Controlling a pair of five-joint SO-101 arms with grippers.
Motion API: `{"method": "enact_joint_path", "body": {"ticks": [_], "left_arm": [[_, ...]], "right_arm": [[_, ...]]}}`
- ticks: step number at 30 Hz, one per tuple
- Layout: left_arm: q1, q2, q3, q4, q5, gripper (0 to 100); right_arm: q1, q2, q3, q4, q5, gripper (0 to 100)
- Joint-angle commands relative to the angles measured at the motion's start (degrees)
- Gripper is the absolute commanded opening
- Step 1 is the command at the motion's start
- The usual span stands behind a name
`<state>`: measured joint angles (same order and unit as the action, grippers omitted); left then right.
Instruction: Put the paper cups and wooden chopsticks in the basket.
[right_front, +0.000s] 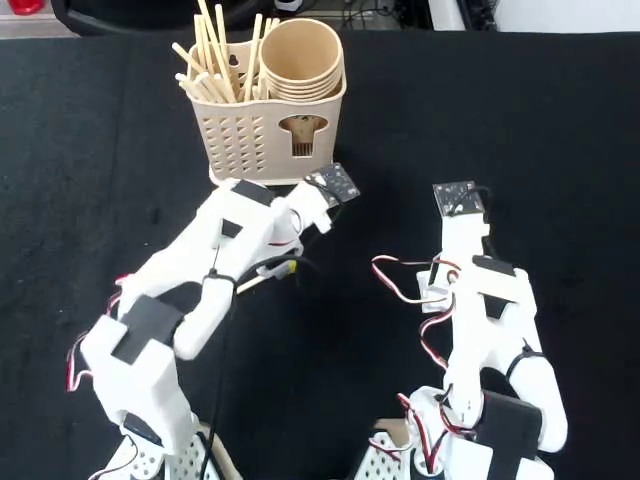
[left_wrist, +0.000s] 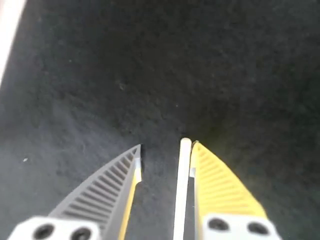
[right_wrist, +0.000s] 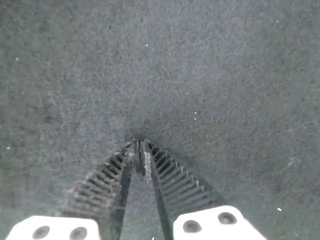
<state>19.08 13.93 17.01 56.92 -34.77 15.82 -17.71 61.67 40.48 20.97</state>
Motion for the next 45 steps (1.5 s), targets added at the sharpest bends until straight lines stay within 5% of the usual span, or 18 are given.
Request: {"method": "enact_joint_path", "body": {"ticks": [1, 13, 19, 29, 39, 45], "left_arm": [[-0.9, 2.4, -3.7, 2.4, 0.4, 17], [-0.7, 4.4, -6.2, 7.6, -0.3, 17], [-0.6, 4.4, -5.7, 7.8, -0.5, 2], [-0.5, 0.1, -5.0, 10.1, 3.1, 3], [-6.1, -43.2, 0.3, 7.9, 10.2, 3], [-16.8, -66.8, 1.5, -16.4, 18.3, 3]], "right_arm": [[-0.6, -0.3, -0.9, -1.1, -0.4, 1.3], [-0.7, -0.3, -0.9, -1.1, -0.1, 1.3], [-0.6, -0.3, -0.9, -1.1, -0.2, 1.3], [-0.6, -0.3, -0.9, -1.1, -0.1, 1.3], [-0.8, -0.3, -0.9, -1.1, -0.1, 1.3], [-0.9, -0.3, -0.9, -1.1, -0.1, 1.3]]}}
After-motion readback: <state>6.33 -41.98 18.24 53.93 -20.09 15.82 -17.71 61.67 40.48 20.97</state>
